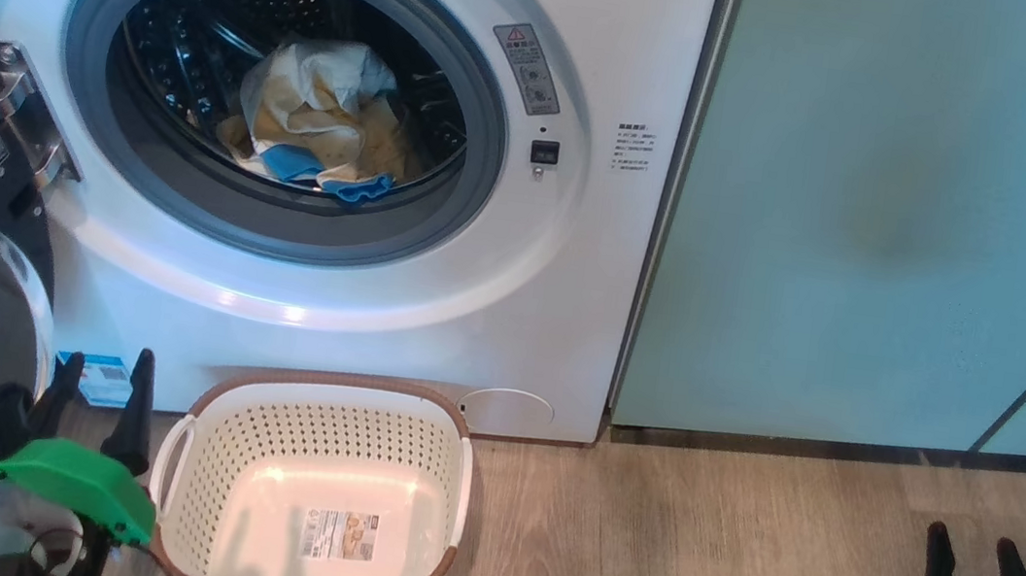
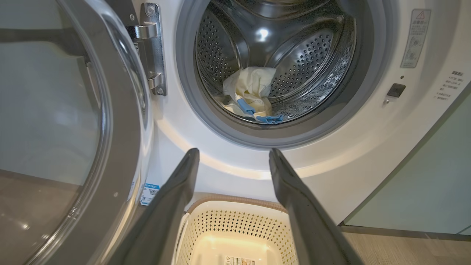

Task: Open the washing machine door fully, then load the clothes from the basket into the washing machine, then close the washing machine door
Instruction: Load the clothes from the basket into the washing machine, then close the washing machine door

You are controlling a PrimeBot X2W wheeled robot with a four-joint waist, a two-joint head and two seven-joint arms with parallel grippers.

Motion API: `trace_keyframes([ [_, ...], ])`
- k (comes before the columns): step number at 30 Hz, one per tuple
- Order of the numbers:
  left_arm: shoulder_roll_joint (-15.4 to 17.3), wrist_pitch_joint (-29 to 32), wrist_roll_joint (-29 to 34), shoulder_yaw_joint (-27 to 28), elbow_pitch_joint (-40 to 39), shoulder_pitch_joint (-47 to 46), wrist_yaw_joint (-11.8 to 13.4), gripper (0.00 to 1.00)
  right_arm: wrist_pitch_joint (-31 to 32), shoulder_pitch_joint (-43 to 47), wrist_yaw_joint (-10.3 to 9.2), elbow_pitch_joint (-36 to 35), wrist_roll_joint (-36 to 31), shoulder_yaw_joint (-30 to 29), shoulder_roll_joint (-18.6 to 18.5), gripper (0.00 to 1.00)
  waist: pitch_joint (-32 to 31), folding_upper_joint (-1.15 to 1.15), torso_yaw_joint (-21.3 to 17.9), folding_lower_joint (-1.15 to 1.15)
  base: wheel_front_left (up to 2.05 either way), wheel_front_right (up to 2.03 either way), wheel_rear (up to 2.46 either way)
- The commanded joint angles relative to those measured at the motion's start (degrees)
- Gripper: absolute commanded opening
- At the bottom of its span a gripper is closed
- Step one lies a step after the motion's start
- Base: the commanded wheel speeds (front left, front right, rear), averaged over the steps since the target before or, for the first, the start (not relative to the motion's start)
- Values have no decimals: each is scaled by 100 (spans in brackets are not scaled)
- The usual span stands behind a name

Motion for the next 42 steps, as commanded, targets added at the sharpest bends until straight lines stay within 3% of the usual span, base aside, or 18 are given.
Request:
trace_keyframes([
  [1, 152, -43, 57, 238, -218, -192, 0, 100, -55, -100, -16, -189, -40, 65, -67, 100, -7, 0, 5, 1, 0, 0, 0],
  [42, 84, -44, -13, 105, -191, 52, -7, 100, -55, 41, -16, -202, -42, 40, -132, 100, -205, 0, 74, 1, -1, 1, 0],
])
